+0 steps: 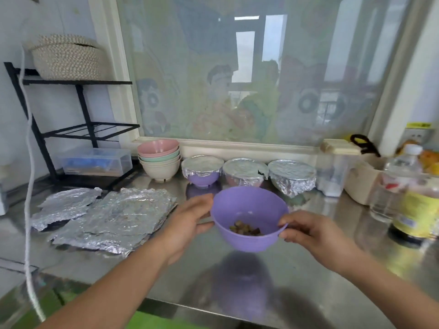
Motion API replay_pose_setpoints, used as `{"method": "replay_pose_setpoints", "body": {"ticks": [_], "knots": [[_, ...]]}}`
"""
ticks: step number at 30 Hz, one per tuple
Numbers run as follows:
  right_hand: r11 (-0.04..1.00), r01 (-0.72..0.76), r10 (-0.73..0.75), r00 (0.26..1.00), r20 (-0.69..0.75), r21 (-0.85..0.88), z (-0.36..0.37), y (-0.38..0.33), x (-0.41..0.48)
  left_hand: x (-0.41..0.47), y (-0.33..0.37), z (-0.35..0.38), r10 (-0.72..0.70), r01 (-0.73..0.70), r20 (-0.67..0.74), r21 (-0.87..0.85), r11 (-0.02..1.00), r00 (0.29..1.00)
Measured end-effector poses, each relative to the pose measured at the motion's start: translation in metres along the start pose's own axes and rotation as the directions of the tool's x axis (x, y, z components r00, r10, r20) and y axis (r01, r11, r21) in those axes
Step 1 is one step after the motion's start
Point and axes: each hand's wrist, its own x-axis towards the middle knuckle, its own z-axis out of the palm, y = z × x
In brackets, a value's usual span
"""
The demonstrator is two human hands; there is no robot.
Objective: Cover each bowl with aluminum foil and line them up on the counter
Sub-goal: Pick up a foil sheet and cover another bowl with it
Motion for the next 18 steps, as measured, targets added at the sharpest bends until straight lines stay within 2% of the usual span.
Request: {"method": "replay_pose_setpoints", "body": {"ticks": [8, 18], "knots": [[0.997, 0.032, -0.035, 0.998, -0.048, -0.07, -0.033, 0.037, -0.046, -0.018, -0.03, 0.046, -0.028, 0.006, 0.156, 0.134, 0.991, 0.987], [0.986, 0.055, -0.057, 0.998, -0.008, -0.156, -0.022, 0.059, -0.034, -0.015, -0.035, 0.042, -0.019, -0.011, 0.146, 0.2, 0.98, 0.989]]}}
